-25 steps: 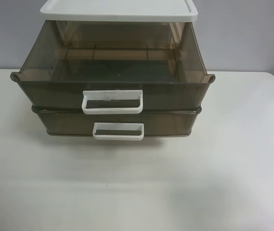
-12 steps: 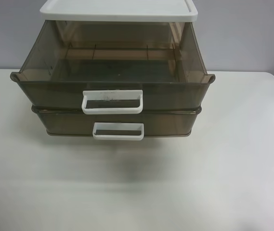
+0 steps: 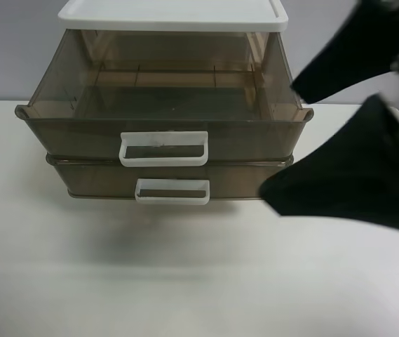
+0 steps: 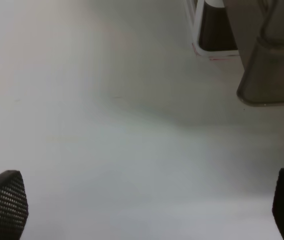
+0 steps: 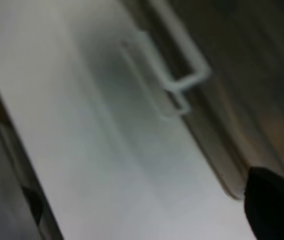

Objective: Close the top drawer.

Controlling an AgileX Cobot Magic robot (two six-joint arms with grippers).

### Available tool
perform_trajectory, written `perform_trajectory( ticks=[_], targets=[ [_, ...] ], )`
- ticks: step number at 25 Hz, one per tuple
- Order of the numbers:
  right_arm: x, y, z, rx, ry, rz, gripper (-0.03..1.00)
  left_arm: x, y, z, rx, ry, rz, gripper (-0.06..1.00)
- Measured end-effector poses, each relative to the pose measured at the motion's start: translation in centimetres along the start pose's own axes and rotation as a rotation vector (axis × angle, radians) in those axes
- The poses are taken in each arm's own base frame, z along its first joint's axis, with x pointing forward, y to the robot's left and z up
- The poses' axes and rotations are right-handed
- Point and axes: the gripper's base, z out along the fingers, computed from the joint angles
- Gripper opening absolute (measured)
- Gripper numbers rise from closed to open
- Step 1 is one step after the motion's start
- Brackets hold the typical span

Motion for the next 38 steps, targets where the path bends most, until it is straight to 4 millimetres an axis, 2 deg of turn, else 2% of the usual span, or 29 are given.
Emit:
perform_trajectory(
  ticks=[3,7,12,16,21,28,38],
  targets=[
    [-1.6,1.8,2.8,-0.028,0.07,-0.071,0.99,0.0,0.0,0.0,0.0,0.0,0.0,0.99],
    [-2.7,3.7,7.0,-0.016,0.155,-0.129,0.99,0.0,0.0,0.0,0.0,0.0,0.0,0.99],
    [-3.2,4.4,11.7,-0.003,0.226,-0.133,0.99,0.0,0.0,0.0,0.0,0.0,0.0,0.99],
    [-3.4,4.4,14.2,0.02,0.253,-0.154,0.99,0.0,0.0,0.0,0.0,0.0,0.0,0.99],
    [-3.5,4.0,15.4,0.079,0.254,-0.175,0.99,0.0,0.0,0.0,0.0,0.0,0.0,0.99],
    [-3.7,1.4,16.1,0.132,0.227,-0.117,0.99,0.0,0.0,0.0,0.0,0.0,0.0,0.99],
    [-3.9,-0.1,16.2,0.183,0.204,-0.125,0.99,0.0,0.0,0.0,0.0,0.0,0.0,0.99]
  ],
)
